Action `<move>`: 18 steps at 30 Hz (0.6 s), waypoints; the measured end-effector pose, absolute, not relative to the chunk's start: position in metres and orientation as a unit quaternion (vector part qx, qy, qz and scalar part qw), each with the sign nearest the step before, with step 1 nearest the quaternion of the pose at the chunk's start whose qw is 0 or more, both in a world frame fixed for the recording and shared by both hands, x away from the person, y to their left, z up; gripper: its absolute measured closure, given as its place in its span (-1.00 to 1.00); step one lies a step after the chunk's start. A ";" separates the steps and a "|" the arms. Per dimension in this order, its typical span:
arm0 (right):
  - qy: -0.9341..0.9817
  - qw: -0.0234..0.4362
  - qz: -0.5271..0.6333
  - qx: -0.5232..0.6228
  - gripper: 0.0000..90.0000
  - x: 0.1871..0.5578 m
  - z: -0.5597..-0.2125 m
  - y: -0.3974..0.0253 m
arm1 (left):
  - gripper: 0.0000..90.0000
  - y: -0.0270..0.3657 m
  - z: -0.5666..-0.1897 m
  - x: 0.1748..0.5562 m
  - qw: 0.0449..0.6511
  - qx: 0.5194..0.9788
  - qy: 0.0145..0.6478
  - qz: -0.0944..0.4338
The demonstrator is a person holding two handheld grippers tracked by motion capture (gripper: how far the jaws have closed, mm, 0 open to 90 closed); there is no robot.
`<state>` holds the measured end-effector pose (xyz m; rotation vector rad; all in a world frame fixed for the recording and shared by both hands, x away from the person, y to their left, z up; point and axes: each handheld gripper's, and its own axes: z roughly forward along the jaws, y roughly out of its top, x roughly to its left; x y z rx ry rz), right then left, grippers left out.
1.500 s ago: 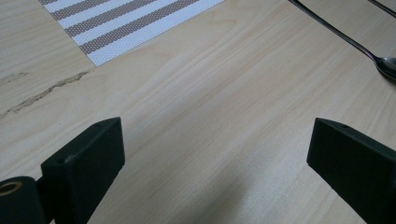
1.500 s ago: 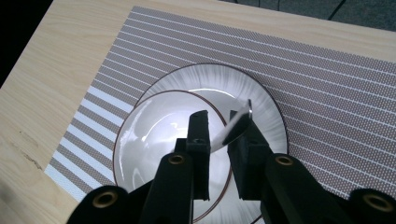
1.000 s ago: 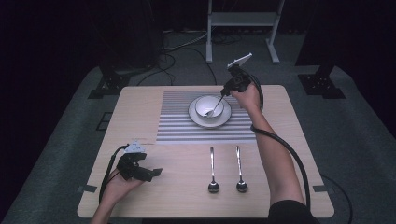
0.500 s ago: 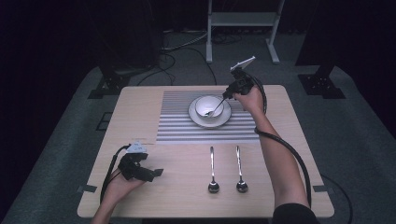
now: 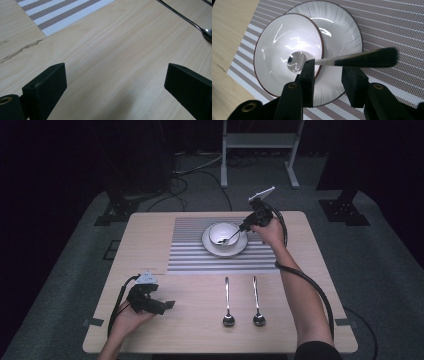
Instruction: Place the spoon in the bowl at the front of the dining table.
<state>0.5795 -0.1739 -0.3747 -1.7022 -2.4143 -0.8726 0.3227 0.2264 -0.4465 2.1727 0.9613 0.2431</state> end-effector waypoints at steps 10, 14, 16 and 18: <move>-0.798 0.045 -0.287 -0.528 0.27 0.565 -0.373 -0.169 | -0.93 0.224 -0.446 0.322 0.370 0.846 0.373 0.094; -0.803 0.056 -0.291 -0.517 0.23 0.558 -0.375 -0.169 | -0.93 0.224 -0.446 0.322 0.369 0.846 0.374 0.093; -0.805 0.056 -0.292 -0.513 0.21 0.553 -0.375 -0.170 | -0.93 0.224 -0.447 0.322 0.368 0.846 0.374 0.094; -0.806 0.061 -0.297 -0.509 0.19 0.549 -0.375 -0.171 | -0.93 0.224 -0.447 0.322 0.368 0.846 0.374 0.093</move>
